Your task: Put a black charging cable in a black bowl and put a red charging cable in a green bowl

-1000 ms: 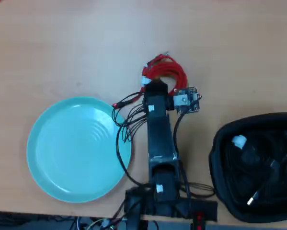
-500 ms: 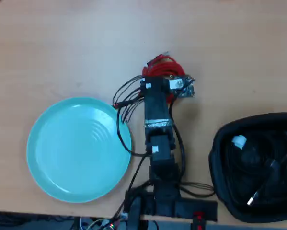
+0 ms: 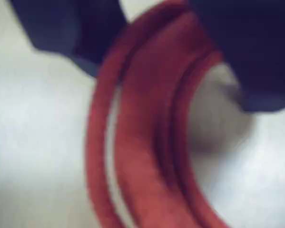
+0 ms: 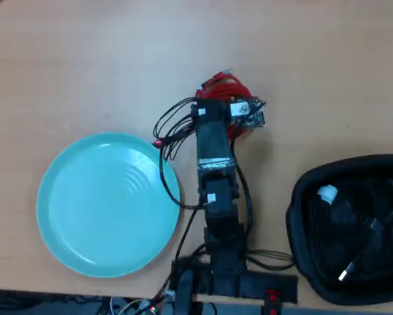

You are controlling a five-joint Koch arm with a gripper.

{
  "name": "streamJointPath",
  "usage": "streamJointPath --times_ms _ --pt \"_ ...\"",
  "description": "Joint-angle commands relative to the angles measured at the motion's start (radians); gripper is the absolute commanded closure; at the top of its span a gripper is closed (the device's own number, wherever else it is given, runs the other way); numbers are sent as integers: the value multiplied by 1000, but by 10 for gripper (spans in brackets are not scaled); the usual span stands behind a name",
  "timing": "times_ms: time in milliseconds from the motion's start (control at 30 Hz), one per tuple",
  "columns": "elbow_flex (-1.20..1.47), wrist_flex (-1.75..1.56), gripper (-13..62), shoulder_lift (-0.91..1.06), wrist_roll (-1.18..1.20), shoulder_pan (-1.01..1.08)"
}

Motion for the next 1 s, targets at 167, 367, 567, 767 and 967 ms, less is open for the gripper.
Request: streamJointPath --times_ms 167,367,567,767,967 --pt "-71 -14 559 -11 110 0" --pt "-170 5 559 140 110 -64" --pt "-321 -5 559 433 114 -127" --pt "-476 -6 559 525 110 -229" --pt "-474 -5 559 620 109 -408"
